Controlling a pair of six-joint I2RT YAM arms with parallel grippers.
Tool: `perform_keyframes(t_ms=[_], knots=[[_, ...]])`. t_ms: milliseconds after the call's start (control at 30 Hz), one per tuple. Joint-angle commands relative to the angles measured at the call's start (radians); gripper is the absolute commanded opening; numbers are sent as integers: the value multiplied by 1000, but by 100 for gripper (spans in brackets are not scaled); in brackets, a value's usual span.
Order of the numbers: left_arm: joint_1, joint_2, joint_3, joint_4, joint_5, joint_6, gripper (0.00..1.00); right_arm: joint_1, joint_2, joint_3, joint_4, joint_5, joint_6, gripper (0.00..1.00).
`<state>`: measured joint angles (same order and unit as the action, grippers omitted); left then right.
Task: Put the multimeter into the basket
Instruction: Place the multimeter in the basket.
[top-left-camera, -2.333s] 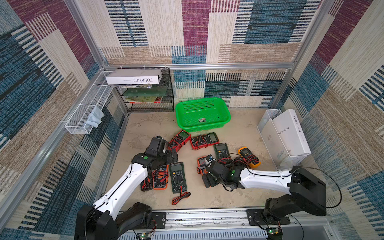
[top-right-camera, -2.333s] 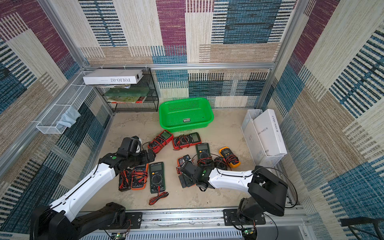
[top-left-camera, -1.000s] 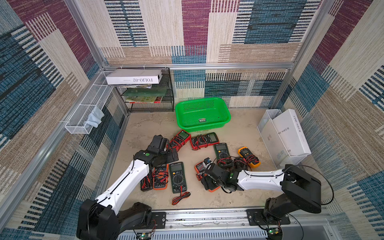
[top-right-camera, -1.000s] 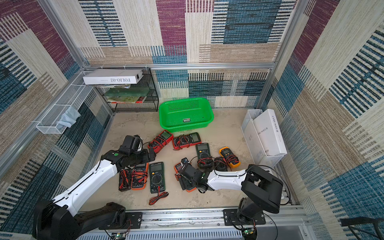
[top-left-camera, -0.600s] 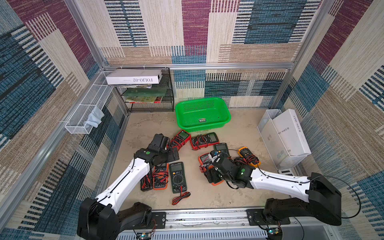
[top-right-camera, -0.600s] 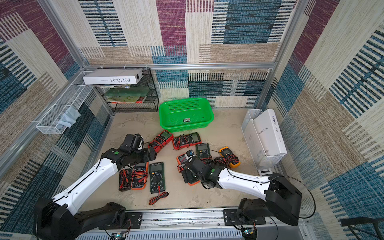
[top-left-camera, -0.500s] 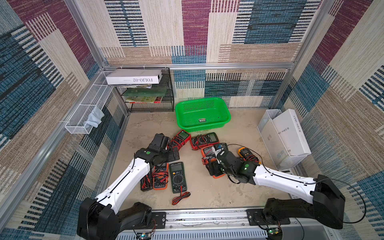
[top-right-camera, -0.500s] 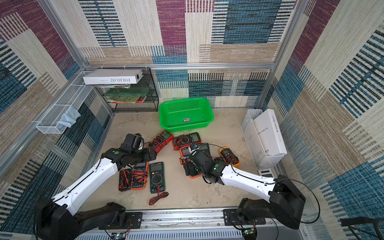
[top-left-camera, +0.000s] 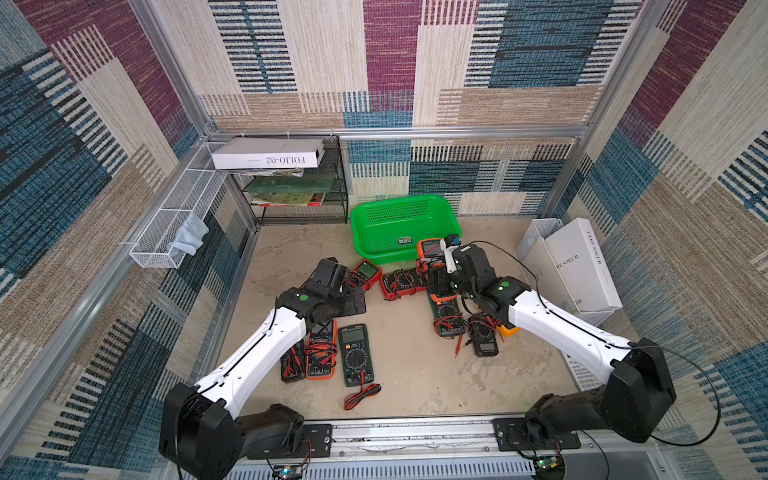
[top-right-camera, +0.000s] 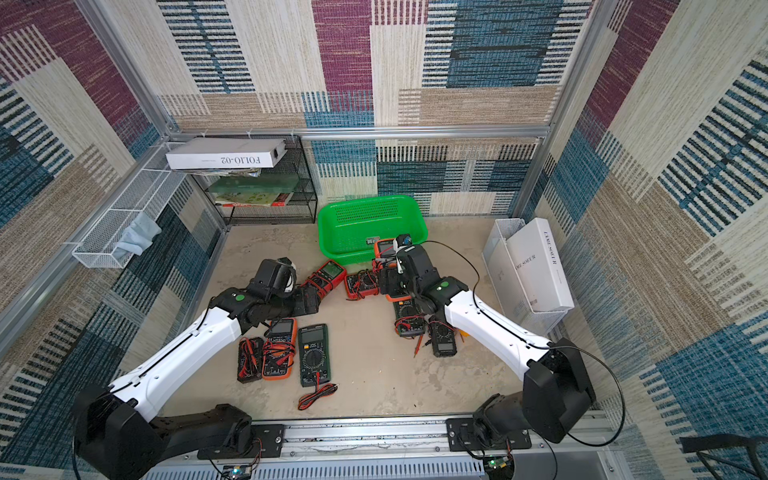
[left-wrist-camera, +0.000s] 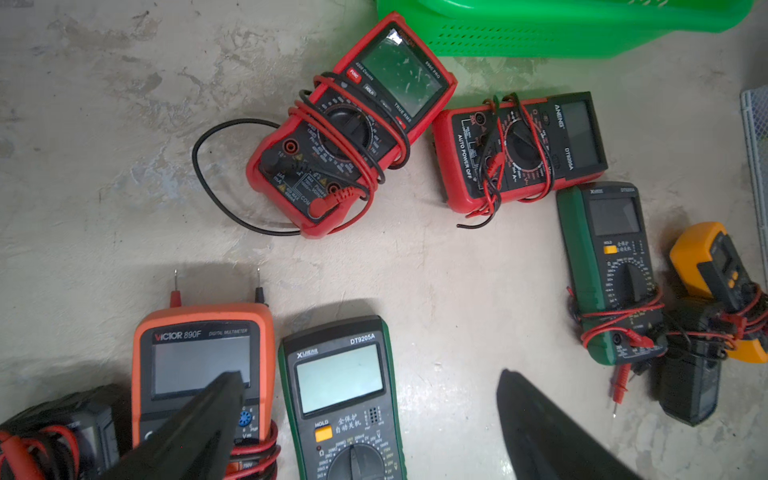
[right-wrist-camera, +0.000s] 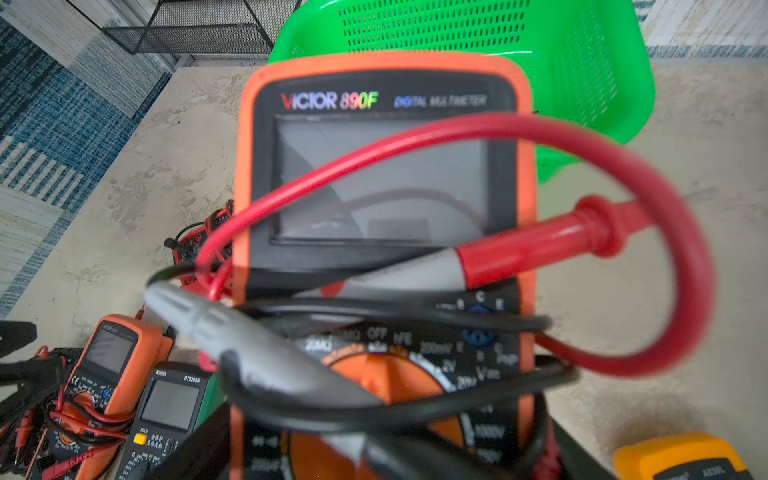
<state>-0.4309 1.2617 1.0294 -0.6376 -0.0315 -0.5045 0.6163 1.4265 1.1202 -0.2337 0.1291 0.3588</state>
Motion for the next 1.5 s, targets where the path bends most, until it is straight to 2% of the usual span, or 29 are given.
perform_keyframes(t_ms=[0,233,433,967,1067,1467], knots=[[-12,8,18,-8,-24,17,100,-34,33,58,68,-11,-28,66],[-30,21,28,-8,-30,14,100,-126,172,252,63,-37,-47,66],[-46,30,29,-8,-38,12,100,-179,363,477,31,-50,-69,67],[-64,84,52,-5,-25,11,100,-220,941,1209,-183,-31,-167,67],[-68,92,54,-5,-23,10,100,-227,1001,1262,-187,-35,-173,67],[-86,96,49,-5,-25,-11,100,-236,1111,1266,-175,-25,-208,67]])
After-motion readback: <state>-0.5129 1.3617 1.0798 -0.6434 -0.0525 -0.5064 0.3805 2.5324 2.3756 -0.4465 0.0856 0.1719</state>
